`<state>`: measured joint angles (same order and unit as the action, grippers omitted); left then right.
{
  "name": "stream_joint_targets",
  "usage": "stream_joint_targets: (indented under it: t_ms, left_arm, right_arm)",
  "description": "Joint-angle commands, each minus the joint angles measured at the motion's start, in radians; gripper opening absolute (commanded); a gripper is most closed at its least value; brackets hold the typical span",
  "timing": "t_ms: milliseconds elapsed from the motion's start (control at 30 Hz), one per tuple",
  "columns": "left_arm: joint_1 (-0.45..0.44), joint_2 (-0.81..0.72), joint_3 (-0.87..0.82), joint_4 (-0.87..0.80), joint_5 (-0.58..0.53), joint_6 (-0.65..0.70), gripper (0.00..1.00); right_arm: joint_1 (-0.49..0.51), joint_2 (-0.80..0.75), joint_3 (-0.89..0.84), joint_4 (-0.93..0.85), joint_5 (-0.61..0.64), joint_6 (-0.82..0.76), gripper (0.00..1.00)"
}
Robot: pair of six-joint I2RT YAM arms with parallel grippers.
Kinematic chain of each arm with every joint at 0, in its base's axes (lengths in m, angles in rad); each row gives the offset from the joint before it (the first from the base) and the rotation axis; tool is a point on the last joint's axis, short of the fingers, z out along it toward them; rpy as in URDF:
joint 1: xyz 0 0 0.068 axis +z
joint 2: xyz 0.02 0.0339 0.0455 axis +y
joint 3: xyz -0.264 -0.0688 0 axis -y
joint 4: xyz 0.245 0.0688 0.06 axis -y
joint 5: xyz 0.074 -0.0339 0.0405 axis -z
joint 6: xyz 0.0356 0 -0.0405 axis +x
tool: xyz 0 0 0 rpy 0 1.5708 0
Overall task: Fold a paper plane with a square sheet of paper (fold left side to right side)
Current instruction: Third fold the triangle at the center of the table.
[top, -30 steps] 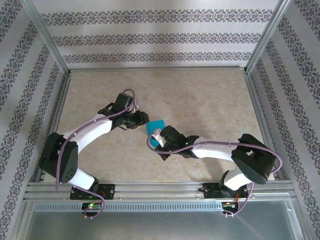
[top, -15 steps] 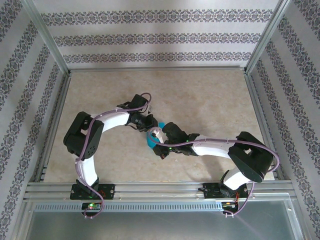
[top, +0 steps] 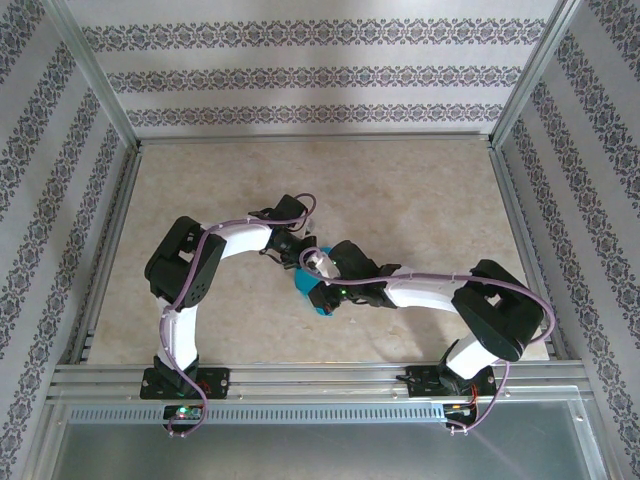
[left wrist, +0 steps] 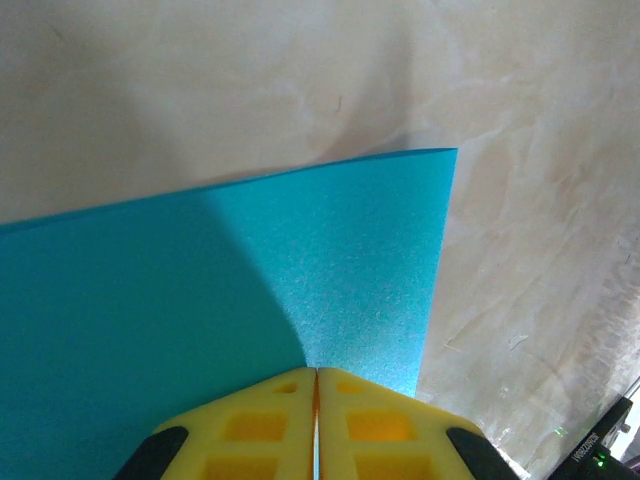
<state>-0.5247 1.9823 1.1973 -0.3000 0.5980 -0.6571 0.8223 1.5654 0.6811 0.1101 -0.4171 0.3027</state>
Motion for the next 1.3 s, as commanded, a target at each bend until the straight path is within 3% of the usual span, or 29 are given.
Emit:
stream_joint_targets:
  t_ms: [0, 533, 1267]
  left_arm:
    - [-0.015, 0.027, 0.000, -0.021, -0.030, 0.023, 0.09]
    - [-0.019, 0.021, 0.000, -0.030, -0.044, 0.020, 0.07]
    - [-0.021, 0.020, 0.002, -0.039, -0.050, 0.027, 0.07]
  right_arm:
    - [-0.024, 0.008, -0.014, 0.008, 0.003, 0.030, 0.00]
    - [-0.095, 0.009, -0.011, -0.050, 0.074, 0.048, 0.00]
    - [-0.110, 0.039, 0.005, -0.058, 0.126, 0.061, 0.00]
